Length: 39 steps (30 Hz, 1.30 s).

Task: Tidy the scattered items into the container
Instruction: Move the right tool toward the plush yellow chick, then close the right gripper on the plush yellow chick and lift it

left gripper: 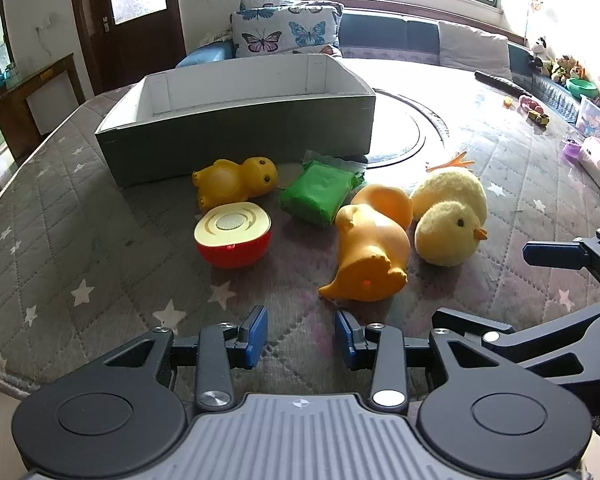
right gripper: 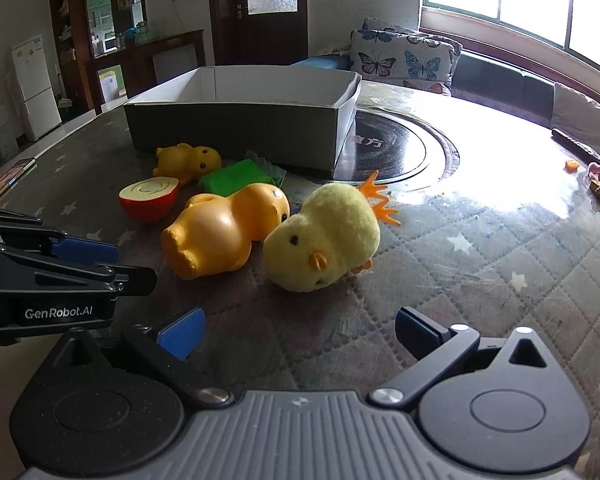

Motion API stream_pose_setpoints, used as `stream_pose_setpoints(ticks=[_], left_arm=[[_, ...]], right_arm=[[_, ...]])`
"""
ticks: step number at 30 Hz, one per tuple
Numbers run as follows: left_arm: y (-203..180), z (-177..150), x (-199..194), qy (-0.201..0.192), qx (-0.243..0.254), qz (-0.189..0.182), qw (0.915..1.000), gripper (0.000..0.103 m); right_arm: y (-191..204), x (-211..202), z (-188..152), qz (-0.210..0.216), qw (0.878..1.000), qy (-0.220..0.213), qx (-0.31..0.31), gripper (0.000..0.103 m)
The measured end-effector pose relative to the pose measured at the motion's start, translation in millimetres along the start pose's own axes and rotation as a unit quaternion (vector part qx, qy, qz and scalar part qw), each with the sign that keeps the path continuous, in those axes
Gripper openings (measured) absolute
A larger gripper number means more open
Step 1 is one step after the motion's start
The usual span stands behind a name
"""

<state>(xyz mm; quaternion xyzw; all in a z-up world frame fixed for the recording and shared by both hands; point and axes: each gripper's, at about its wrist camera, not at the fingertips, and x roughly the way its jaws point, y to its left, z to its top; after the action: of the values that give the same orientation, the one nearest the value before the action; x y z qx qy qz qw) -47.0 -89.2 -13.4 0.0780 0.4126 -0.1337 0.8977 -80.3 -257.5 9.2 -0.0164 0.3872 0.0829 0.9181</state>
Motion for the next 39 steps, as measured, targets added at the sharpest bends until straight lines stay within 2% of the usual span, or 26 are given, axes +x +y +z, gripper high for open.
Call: stream_pose_setpoints(ticks=[15, 22, 33, 39], left_arm=[[7, 17, 1, 0.003, -0.004, -0.014, 0.9999, 0.040], [10, 25, -1, 0.005, -0.005, -0.018, 0.9998, 0.040], [11, 37, -16, -0.016, -0.005, -0.041, 0.9990, 0.040], [7, 45, -11, -0.014, -0.003, -0.055, 0.9984, 0.040]], right_arm=[[-6, 9, 14, -0.002, 1.000, 0.004, 0.002, 0.102], [-9, 15, 19, 0.000, 1.000, 0.010, 0.006, 0.099], [-18, 21, 23, -0.008, 1.000, 0.014, 0.018, 0.096], [-28, 21, 23, -0.016, 0.999, 0.016, 0.035, 0.092]])
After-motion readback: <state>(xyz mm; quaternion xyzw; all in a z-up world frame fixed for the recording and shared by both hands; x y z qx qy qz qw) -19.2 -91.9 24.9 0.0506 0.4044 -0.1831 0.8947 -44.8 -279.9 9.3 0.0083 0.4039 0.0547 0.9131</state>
